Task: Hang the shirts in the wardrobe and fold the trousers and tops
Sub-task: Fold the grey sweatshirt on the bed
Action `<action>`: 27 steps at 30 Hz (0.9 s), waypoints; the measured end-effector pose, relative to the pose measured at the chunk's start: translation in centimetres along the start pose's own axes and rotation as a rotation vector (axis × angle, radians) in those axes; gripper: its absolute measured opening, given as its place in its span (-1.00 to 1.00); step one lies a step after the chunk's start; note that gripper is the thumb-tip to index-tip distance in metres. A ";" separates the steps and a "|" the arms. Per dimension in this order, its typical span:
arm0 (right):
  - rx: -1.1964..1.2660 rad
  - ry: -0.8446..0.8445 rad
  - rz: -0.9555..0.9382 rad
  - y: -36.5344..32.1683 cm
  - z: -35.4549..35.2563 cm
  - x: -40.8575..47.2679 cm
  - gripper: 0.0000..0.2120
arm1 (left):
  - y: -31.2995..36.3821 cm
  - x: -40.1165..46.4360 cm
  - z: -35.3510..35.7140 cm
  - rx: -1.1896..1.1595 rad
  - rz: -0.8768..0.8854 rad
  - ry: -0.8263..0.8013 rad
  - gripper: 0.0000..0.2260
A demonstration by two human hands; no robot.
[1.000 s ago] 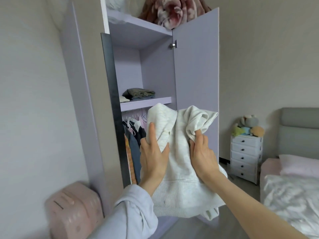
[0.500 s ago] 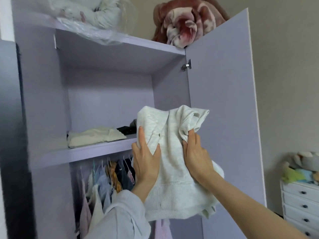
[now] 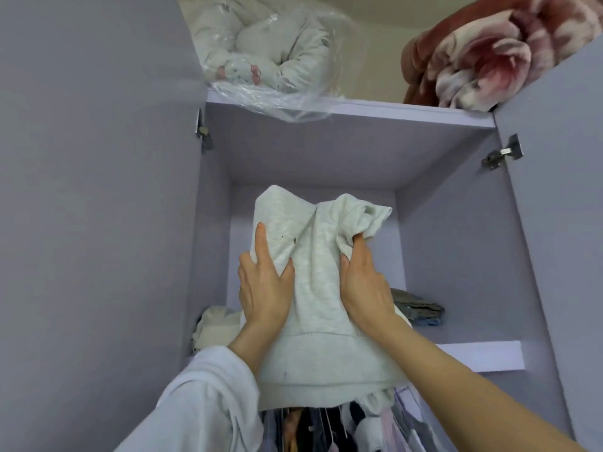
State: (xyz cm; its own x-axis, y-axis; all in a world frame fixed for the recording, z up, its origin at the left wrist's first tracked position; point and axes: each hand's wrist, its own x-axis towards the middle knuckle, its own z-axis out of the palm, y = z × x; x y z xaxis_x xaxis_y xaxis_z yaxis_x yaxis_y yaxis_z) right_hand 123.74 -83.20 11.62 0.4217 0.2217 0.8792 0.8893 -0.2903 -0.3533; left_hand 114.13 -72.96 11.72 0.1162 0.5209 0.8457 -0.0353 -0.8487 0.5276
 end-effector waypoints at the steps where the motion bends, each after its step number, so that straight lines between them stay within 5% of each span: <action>1: 0.029 -0.034 -0.007 -0.1 1.7 2.2 -0.55 | -1.3 2.0 0.8 0.005 -0.022 0.026 -0.37; 4: 0.037 -0.085 -0.037 -0.7 5.4 6.3 -0.57 | -4.8 6.0 2.1 0.020 -0.161 0.038 -0.37; 10: -0.046 -0.109 -0.251 0.6 12.6 11.7 -0.22 | -10.6 11.4 5.2 0.083 -0.313 0.034 -0.37; 14: 0.090 -0.300 -0.205 2.5 14.6 14.7 -0.46 | -12.2 13.6 6.4 0.177 -0.340 0.000 -0.41; 19: 0.136 -0.332 -0.179 2.9 17.6 18.1 -0.36 | -12.6 19.1 5.6 0.412 -0.287 -0.070 -0.40; 23: 0.158 -0.436 -0.094 2.7 21.2 18.8 -0.34 | -14.2 22.7 4.5 0.686 -0.281 -0.205 -0.37; 27: -0.030 -0.805 0.035 5.0 24.9 15.7 -0.44 | -19.2 18.9 6.8 0.977 -0.128 -0.568 -0.54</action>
State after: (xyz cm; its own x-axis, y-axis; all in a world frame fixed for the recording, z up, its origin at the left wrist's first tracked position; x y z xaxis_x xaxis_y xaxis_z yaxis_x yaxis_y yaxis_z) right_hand 139.23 -58.05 15.66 0.4572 0.8117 0.3634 0.8731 -0.3319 -0.3571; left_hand 123.73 -47.44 16.98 0.5047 0.7036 0.5002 0.7693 -0.6295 0.1093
